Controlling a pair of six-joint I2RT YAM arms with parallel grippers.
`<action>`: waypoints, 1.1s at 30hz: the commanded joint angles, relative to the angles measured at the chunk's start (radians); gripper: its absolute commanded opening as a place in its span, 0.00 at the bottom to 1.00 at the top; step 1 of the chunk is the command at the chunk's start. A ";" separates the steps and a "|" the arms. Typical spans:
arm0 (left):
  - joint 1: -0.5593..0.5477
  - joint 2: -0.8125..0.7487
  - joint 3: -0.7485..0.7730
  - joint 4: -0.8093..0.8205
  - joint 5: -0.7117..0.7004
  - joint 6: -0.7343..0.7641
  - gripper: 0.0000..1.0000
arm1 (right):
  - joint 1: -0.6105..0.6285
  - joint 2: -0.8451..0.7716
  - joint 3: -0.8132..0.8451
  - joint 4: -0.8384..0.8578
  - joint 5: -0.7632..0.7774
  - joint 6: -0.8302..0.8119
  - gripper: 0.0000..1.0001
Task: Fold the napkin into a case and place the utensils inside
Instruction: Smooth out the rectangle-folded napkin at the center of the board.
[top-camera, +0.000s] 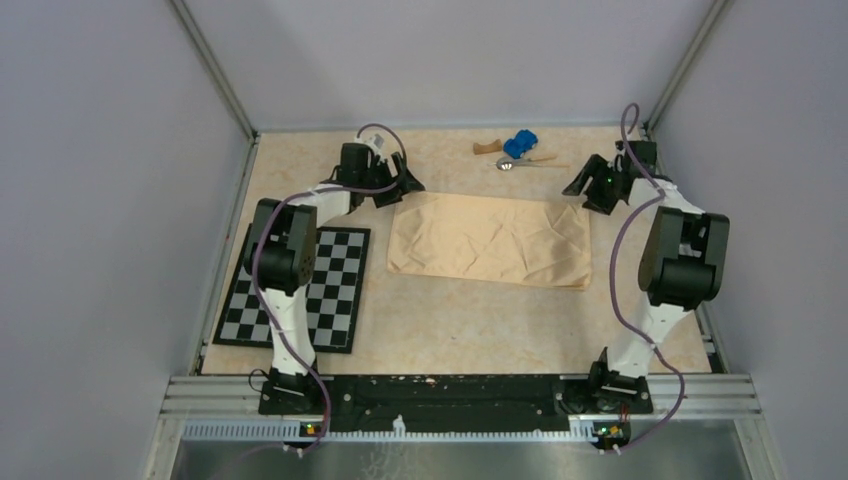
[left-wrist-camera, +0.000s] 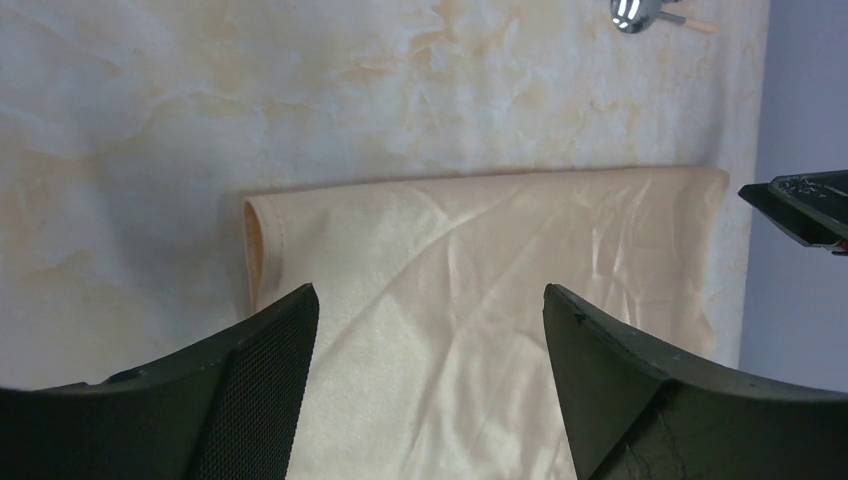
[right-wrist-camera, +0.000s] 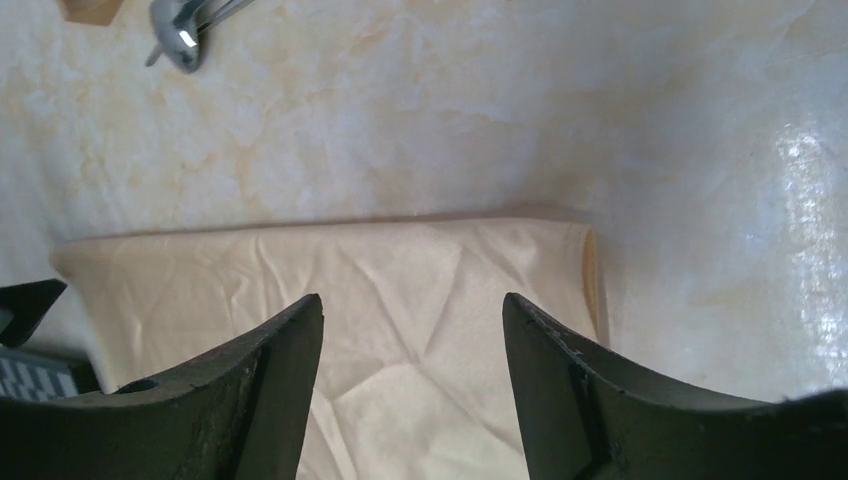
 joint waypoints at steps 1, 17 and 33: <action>0.001 -0.119 -0.038 0.058 0.076 -0.006 0.87 | 0.018 -0.137 -0.037 -0.022 -0.077 -0.021 0.66; 0.035 0.135 0.113 0.067 -0.006 0.045 0.89 | -0.041 0.107 0.004 0.208 -0.215 0.088 0.66; -0.023 -0.260 -0.097 -0.071 0.037 0.005 0.99 | 0.098 -0.296 -0.140 -0.102 -0.121 0.023 0.66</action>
